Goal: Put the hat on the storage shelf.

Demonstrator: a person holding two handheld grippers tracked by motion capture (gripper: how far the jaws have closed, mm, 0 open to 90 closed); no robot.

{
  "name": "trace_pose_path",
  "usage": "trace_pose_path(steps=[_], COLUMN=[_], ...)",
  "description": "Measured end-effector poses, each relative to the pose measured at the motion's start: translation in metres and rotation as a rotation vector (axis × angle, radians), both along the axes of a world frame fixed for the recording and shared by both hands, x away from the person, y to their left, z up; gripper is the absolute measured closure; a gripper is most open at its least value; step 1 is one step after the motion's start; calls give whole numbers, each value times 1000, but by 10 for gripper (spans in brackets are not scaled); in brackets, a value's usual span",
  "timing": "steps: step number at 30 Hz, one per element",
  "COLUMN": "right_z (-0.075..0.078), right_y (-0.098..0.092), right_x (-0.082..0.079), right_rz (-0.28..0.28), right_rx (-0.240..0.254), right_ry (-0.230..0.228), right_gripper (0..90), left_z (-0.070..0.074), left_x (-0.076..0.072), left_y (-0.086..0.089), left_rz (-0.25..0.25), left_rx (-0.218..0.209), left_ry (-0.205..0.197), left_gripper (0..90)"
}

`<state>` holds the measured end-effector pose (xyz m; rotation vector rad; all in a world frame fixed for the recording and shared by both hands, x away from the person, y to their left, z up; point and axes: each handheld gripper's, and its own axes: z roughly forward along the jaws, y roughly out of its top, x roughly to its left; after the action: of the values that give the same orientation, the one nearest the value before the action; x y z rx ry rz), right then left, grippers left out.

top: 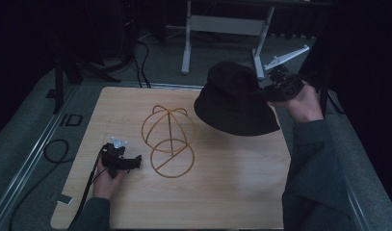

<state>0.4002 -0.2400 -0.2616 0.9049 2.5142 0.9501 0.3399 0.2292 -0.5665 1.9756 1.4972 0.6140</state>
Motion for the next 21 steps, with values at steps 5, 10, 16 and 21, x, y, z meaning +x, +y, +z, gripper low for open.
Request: trace_pose_path(steps=[5, 10, 16, 21], right_z=[3, 8, 12, 16], right_y=[4, 7, 14, 18], right_x=[1, 1, 0, 1], right_rz=[7, 13, 22, 27], right_rx=[13, 42, 40, 47], right_ry=[-3, -20, -36, -46], right_gripper=[881, 881, 881, 881], left_z=[0, 0, 0, 0], left_x=[0, 0, 0, 0], left_y=[0, 0, 0, 0], left_rz=[-1, -2, -3, -5], left_rx=[2, 1, 2, 2], left_ry=[0, 0, 0, 1], left_gripper=[13, 13, 13, 13])
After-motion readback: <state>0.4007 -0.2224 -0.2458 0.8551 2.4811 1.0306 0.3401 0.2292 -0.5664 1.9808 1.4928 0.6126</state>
